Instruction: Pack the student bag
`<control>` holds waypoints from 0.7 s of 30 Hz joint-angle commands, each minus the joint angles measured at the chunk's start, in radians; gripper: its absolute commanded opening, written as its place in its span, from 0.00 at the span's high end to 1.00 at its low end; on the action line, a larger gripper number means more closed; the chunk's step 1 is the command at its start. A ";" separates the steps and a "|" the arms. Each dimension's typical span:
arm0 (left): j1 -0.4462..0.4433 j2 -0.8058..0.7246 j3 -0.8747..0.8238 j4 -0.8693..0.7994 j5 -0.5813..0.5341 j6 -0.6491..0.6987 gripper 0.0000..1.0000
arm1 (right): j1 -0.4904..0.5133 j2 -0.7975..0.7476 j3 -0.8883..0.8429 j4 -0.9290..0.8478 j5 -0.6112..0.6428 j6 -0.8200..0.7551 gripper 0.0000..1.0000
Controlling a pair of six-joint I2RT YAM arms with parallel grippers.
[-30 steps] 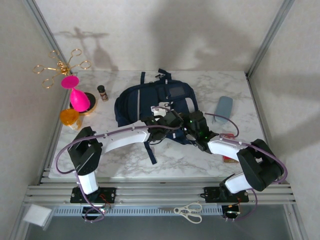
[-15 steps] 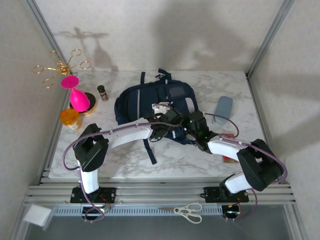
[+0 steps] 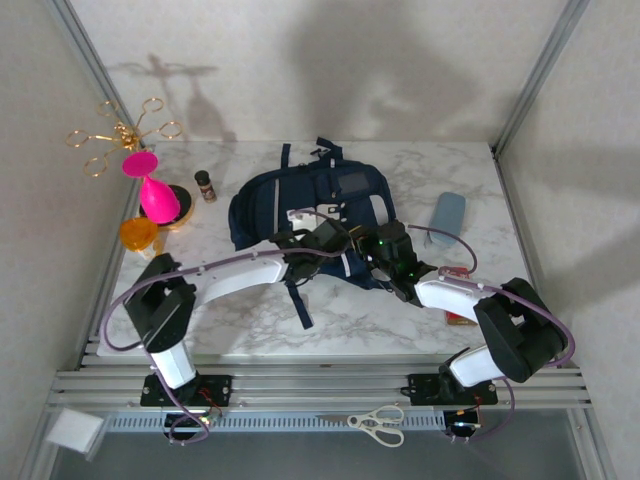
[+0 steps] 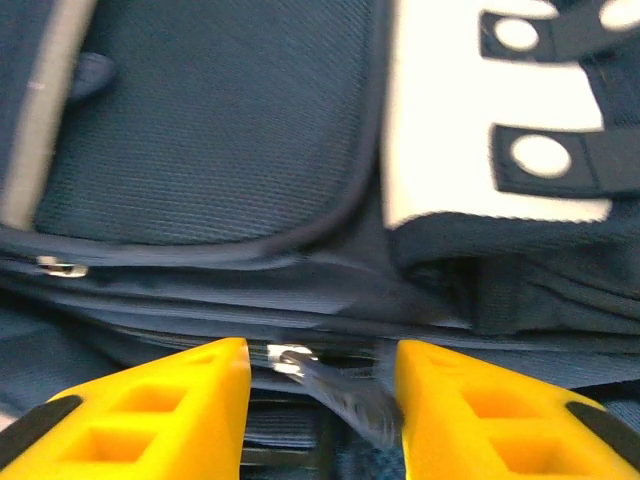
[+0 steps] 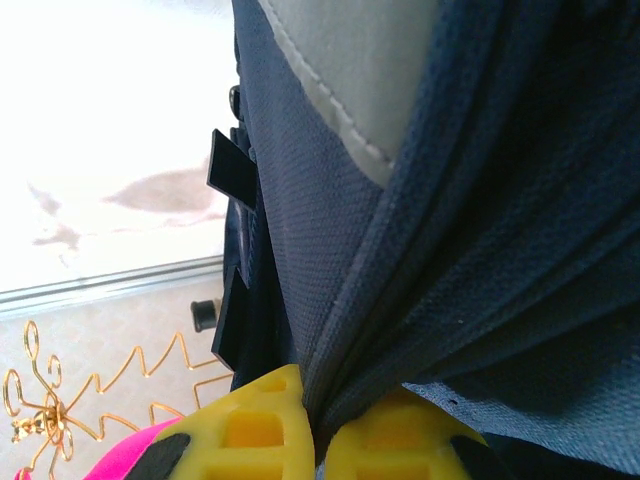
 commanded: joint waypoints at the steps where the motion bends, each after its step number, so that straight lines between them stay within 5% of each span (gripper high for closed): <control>1: 0.042 -0.096 -0.061 -0.051 -0.064 -0.035 0.59 | 0.021 -0.038 0.050 0.109 -0.049 -0.028 1.00; 7: 0.046 -0.222 -0.144 -0.015 -0.002 -0.048 0.60 | 0.021 -0.030 0.063 0.100 -0.054 -0.047 1.00; 11: 0.035 -0.201 -0.104 0.048 0.124 0.085 0.46 | 0.021 -0.031 0.073 0.087 -0.056 -0.060 1.00; 21: 0.102 -0.168 -0.148 0.095 0.375 0.391 0.46 | 0.018 -0.040 0.078 0.061 -0.055 -0.081 1.00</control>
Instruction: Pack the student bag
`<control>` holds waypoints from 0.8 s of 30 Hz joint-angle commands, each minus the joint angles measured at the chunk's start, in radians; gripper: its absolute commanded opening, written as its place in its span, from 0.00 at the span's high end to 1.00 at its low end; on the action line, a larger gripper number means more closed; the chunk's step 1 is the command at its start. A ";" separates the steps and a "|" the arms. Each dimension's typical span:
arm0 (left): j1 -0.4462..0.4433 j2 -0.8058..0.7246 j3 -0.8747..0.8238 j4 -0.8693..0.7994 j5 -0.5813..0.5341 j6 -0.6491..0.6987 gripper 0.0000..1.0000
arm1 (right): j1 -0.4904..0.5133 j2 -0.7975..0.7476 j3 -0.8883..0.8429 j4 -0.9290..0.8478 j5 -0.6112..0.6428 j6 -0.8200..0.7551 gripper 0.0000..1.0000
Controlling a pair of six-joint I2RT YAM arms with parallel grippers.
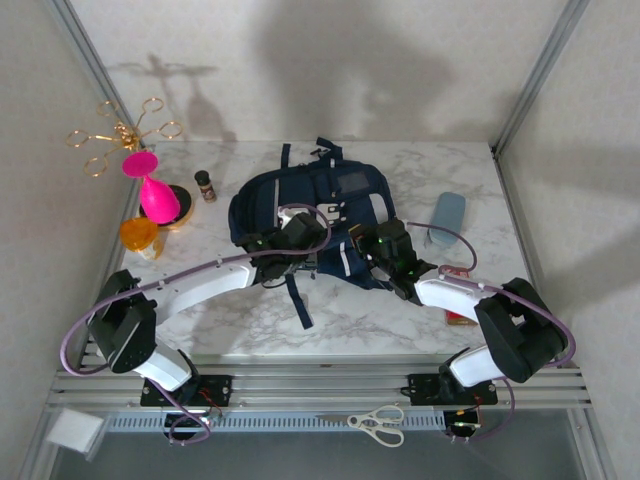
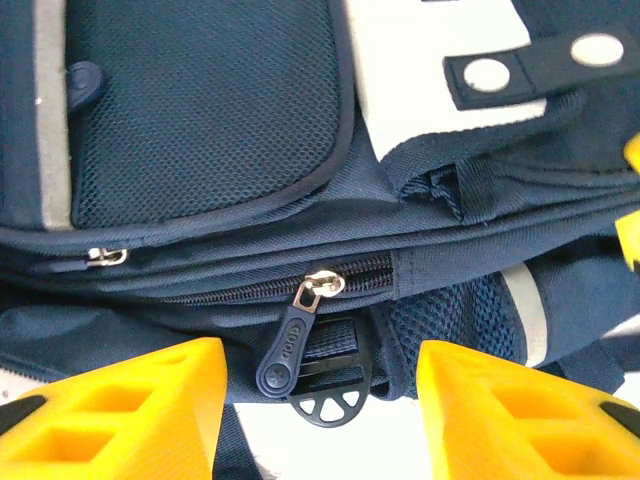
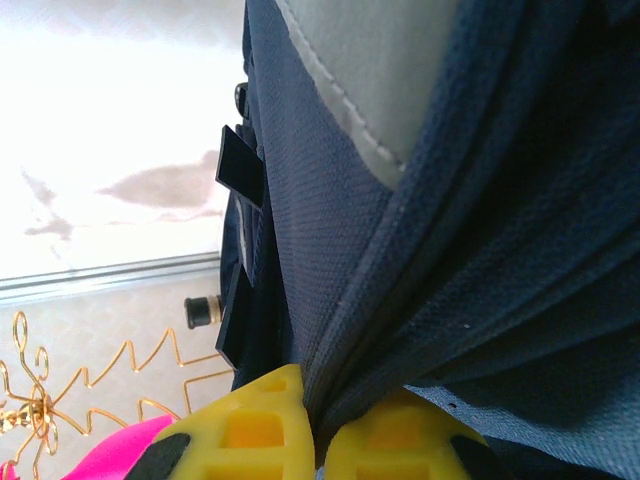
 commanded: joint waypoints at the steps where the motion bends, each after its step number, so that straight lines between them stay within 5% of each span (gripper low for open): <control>1: 0.042 0.014 -0.038 0.049 0.158 0.115 0.47 | 0.017 -0.038 0.060 0.081 -0.054 -0.033 1.00; 12: 0.111 0.104 -0.061 0.066 0.233 0.100 0.57 | 0.016 -0.043 0.063 0.065 -0.046 -0.044 1.00; 24: 0.157 0.106 -0.059 0.135 0.301 0.103 0.86 | 0.011 -0.046 0.060 0.060 -0.049 -0.052 1.00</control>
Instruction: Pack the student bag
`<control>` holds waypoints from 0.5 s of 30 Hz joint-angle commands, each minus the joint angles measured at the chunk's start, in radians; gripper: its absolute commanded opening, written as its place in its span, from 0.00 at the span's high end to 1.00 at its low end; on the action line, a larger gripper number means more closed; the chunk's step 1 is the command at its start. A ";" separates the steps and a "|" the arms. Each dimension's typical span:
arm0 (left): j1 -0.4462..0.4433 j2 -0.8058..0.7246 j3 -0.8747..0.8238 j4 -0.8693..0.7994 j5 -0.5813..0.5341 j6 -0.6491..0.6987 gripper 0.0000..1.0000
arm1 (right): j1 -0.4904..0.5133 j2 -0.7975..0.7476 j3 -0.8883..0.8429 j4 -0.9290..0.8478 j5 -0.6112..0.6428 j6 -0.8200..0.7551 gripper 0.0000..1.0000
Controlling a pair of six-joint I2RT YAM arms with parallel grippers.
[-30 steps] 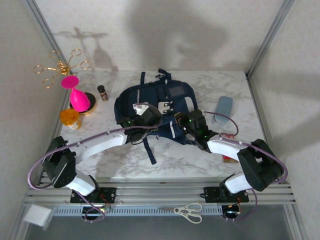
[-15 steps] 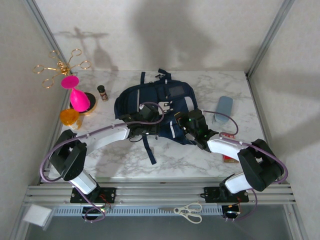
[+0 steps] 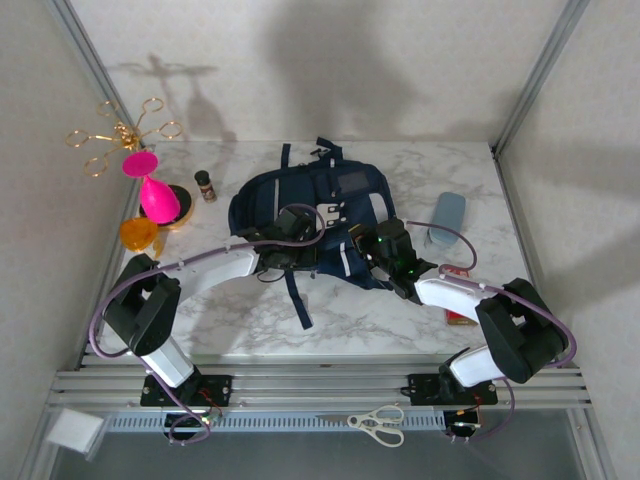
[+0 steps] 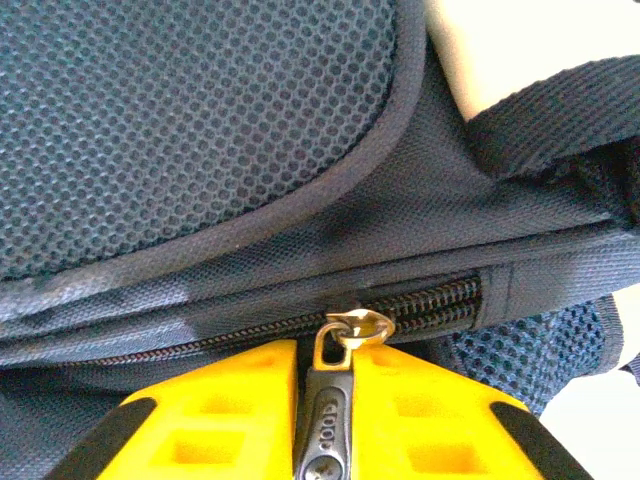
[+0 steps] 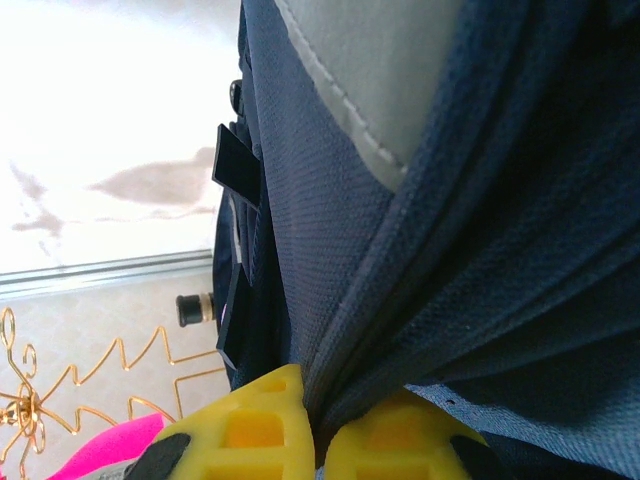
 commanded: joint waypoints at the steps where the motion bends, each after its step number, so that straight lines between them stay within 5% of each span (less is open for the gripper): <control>1: 0.021 -0.016 -0.015 0.028 0.008 0.012 0.88 | 0.007 -0.046 0.046 0.085 -0.050 -0.034 1.00; 5: 0.021 -0.061 -0.032 0.001 -0.041 0.043 1.00 | -0.026 -0.058 0.030 0.086 -0.067 -0.037 1.00; 15: -0.009 -0.188 -0.127 -0.043 -0.045 0.121 1.00 | -0.201 0.024 0.158 0.005 -0.252 -0.135 1.00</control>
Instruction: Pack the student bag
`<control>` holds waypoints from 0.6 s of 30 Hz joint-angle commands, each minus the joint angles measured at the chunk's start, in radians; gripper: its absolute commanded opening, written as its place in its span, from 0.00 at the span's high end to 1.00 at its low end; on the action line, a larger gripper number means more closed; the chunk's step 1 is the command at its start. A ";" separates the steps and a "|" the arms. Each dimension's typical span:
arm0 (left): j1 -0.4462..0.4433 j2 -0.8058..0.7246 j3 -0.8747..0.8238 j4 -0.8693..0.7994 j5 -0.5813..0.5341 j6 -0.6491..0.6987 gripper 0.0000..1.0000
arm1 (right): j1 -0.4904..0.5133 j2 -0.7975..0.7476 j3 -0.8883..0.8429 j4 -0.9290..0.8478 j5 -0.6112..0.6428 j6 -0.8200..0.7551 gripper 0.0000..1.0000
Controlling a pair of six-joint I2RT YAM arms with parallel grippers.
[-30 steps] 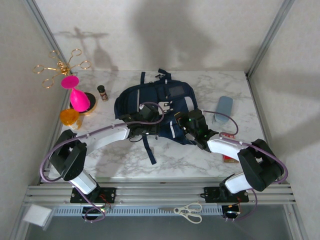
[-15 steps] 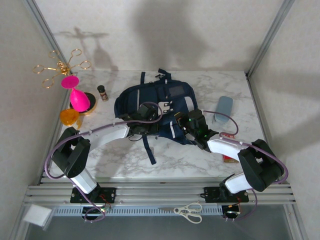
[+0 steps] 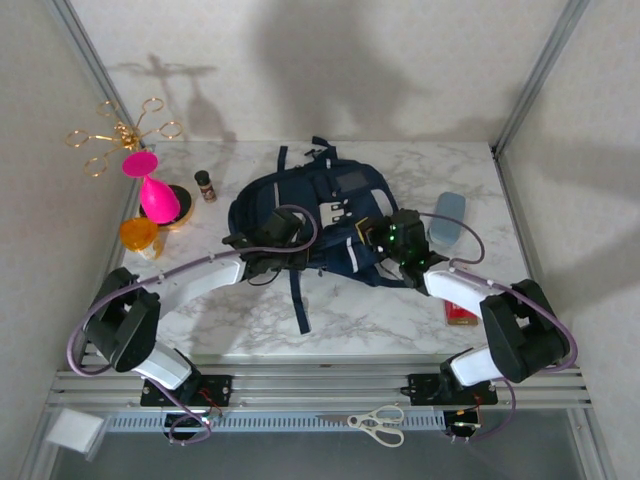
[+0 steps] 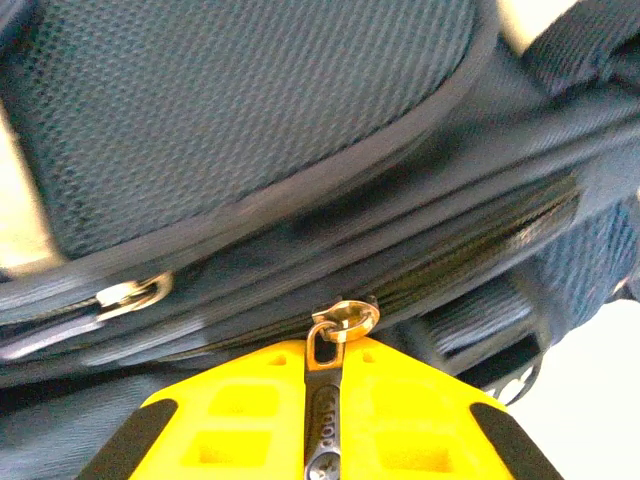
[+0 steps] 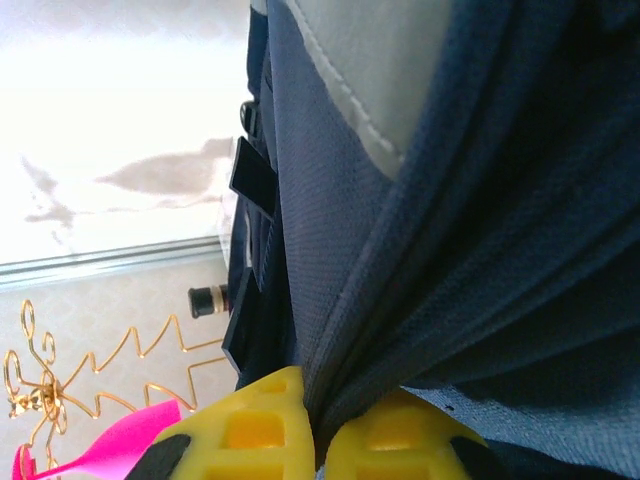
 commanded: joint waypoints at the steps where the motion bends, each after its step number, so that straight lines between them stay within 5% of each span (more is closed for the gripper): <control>1: -0.009 -0.058 -0.036 -0.058 -0.009 0.033 1.00 | -0.060 0.039 0.116 0.067 -0.068 -0.075 1.00; 10: -0.063 -0.100 -0.027 0.001 0.031 -0.091 1.00 | -0.185 0.310 0.406 -0.081 -0.171 -0.246 0.97; 15: -0.060 -0.051 0.005 0.012 0.001 -0.082 1.00 | -0.160 0.288 0.417 -0.151 -0.224 -0.315 0.52; 18: -0.057 -0.027 0.025 0.013 0.002 -0.078 1.00 | -0.150 0.206 0.373 -0.260 -0.213 -0.371 0.35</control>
